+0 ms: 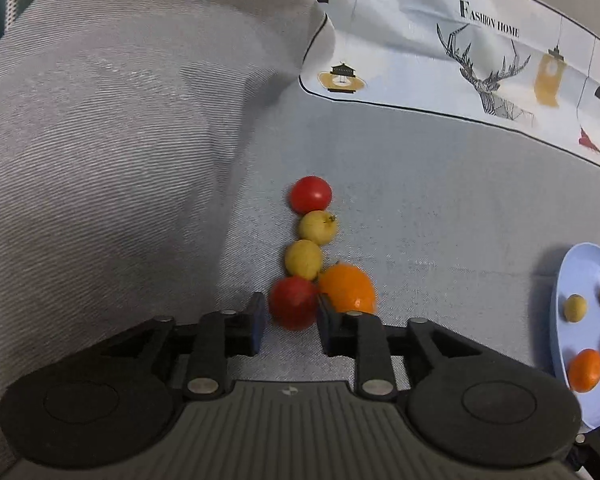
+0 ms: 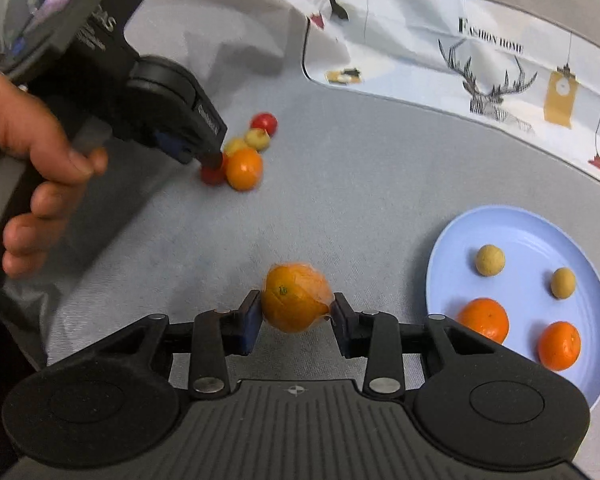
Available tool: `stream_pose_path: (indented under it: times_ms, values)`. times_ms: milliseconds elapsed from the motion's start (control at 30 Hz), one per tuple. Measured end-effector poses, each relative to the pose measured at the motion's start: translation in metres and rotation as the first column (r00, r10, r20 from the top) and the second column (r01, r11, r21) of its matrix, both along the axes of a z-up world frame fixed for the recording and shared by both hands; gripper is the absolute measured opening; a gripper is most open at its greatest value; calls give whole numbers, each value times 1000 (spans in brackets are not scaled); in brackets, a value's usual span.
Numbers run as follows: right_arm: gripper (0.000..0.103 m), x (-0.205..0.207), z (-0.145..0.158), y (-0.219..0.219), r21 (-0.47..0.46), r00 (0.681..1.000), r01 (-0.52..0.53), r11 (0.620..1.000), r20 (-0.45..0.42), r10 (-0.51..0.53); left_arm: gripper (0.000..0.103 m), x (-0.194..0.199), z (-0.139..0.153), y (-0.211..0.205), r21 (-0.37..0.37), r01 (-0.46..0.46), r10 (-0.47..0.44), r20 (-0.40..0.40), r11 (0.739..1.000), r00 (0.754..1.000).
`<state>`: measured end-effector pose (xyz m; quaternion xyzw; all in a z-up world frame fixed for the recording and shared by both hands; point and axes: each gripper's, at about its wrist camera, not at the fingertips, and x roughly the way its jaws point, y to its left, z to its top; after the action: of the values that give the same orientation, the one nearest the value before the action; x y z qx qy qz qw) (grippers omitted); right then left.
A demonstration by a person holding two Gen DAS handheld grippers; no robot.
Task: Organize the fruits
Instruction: 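Grasp a red tomato with the left tool while the right tool holds the orange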
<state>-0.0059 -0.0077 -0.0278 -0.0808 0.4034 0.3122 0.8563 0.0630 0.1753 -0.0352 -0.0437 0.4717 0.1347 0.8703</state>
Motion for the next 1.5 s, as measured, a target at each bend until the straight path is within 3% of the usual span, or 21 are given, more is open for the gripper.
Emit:
stream_pose_path:
  times_ms: [233, 333, 400, 633, 800, 933, 1067, 1367, 1500]
  values:
    - [39, 4, -8, 8, -27, 1000, -13, 1000, -24, 12, 39, 12, -11, -5, 41, 27, -26, -33, 999, 999]
    - [39, 5, -9, 10, -33, 1000, -13, 999, -26, 12, 39, 15, -17, -5, 53, 34, -31, -56, 998, 998]
    - [39, 5, -10, 10, -35, 1000, -12, 999, -28, 11, 33, 16, -17, -3, 48, 30, -27, -53, 998, 998]
    - [39, 5, -9, 10, -38, 1000, -8, 999, -17, 7, 32, 5, -6, -4, 57, 27, -25, -36, 998, 999]
    - [39, 4, -8, 8, -32, 1000, -5, 999, -8, 5, 32, -13, 11, -1, -24, -30, 29, -28, 999, 999]
    - [39, 5, -10, 10, -40, 1000, -12, 999, -20, 11, 32, -18, 5, -5, -117, -10, -1, -94, 993, 996]
    - [39, 5, -13, 14, -61, 999, -25, 998, -23, 23, 32, -13, -9, -7, -129, 5, -27, -170, 992, 985]
    - [39, 7, -14, 13, -54, 999, -25, 998, -30, 23, 32, -9, -14, -2, -155, -8, -17, -159, 988, 987]
    - [39, 7, -14, 13, -53, 999, -24, 998, -30, 23, 32, -7, -14, -4, -133, 11, -32, -157, 991, 987]
